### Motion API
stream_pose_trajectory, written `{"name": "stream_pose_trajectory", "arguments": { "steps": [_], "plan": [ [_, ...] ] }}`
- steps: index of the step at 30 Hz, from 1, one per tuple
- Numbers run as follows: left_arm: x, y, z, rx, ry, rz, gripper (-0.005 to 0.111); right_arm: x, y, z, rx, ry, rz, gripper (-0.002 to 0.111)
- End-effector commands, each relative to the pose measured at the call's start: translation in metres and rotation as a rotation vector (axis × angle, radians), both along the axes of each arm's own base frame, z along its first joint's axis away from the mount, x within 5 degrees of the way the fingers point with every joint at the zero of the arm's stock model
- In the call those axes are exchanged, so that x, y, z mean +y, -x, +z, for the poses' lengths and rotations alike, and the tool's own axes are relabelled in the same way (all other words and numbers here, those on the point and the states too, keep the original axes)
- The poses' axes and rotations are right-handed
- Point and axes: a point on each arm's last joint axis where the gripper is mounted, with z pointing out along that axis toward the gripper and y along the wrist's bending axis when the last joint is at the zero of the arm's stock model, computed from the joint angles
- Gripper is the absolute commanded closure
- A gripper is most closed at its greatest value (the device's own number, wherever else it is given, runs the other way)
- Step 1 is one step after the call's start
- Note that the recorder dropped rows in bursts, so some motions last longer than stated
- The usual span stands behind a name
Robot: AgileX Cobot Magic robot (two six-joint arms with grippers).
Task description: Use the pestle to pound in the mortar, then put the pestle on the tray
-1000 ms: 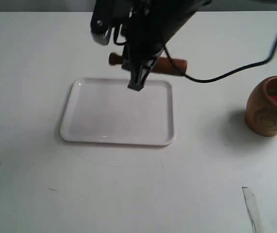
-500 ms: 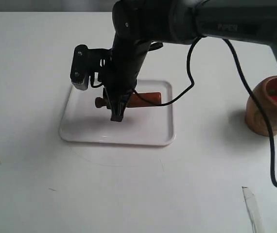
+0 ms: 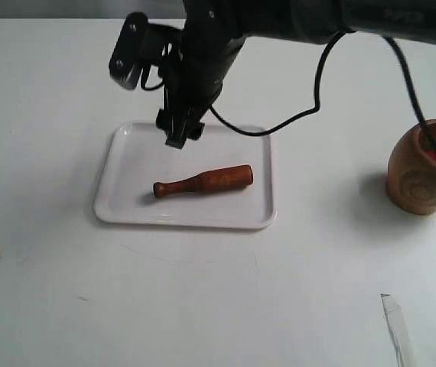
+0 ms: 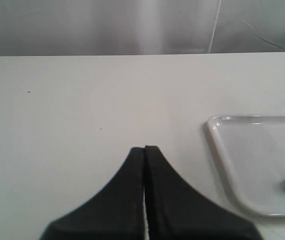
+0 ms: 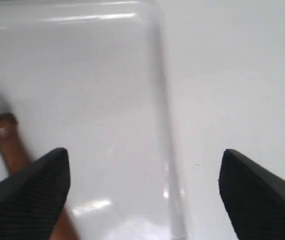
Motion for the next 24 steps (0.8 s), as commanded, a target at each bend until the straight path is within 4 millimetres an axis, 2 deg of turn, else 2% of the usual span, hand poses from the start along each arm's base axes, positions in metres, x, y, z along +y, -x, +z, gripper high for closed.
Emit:
{"name": "stream_pose_trajectory", "arguments": {
  "steps": [1,6,13,15,19,21,24],
  "plan": [
    [-0.001,0.0,0.0,-0.004,0.015,-0.006,0.107,-0.017,-0.007,0.054,-0.194,-0.066,-0.147,0.038],
    [-0.001,0.0,0.0,-0.004,0.015,-0.006,0.107,-0.038,-0.003,0.101,-0.31,-0.14,-0.29,0.04],
    [-0.001,0.0,0.0,-0.004,0.015,-0.006,0.107,-0.069,0.02,0.152,-0.353,-0.228,-0.334,0.042],
    [-0.001,0.0,0.0,-0.004,0.015,-0.006,0.107,-0.082,0.027,0.157,-0.358,-0.25,-0.349,0.044],
    [-0.001,0.0,0.0,-0.004,0.015,-0.006,0.107,-0.117,0.043,0.15,-0.378,-0.324,-0.391,0.045],
    [-0.001,0.0,0.0,-0.004,0.015,-0.006,0.107,-0.135,0.051,0.146,-0.4,-0.404,-0.412,0.045],
    [-0.001,0.0,0.0,-0.004,0.015,-0.006,0.107,-0.16,0.07,0.145,-0.415,-0.615,-0.406,0.045]
  ]
}}
